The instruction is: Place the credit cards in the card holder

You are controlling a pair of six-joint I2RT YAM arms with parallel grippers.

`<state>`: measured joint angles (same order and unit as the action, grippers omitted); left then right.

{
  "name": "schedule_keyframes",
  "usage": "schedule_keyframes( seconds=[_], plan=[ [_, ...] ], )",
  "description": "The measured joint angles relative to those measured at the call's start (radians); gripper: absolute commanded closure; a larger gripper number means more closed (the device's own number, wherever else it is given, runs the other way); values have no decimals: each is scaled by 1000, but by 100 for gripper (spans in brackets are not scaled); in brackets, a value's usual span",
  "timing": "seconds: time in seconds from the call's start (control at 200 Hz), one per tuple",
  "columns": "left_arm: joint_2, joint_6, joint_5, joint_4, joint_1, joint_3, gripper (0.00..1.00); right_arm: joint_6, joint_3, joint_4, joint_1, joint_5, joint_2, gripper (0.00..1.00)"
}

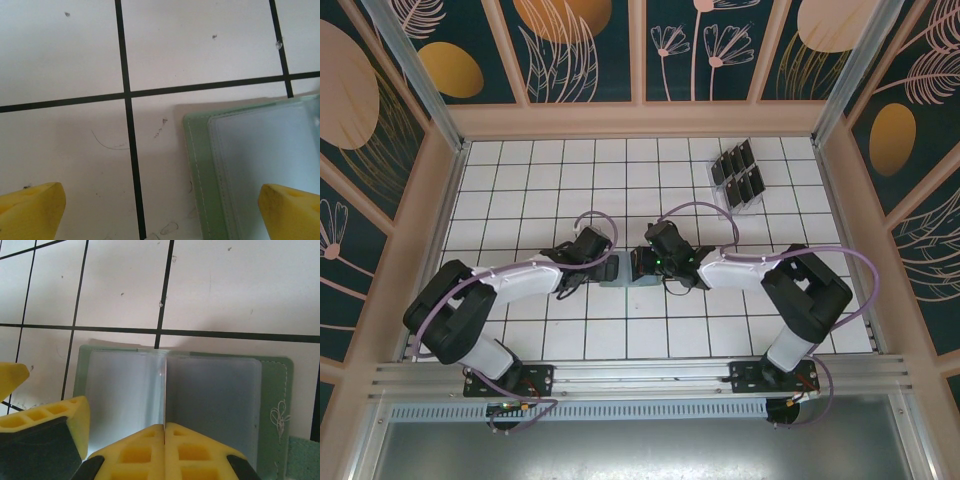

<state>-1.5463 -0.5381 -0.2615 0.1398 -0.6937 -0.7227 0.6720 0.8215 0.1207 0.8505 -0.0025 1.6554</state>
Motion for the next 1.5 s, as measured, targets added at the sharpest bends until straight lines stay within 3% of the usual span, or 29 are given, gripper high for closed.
schedule_keyframes(
  seconds=[0.851,1.496],
  plan=[
    [-25,-24,-110,22,-14,18,1,27,-39,45,-20,-47,-56,100],
    [-25,-39,-110,0,-14,31,1,185,-335,519,-56,-124,-127,100]
  ],
)
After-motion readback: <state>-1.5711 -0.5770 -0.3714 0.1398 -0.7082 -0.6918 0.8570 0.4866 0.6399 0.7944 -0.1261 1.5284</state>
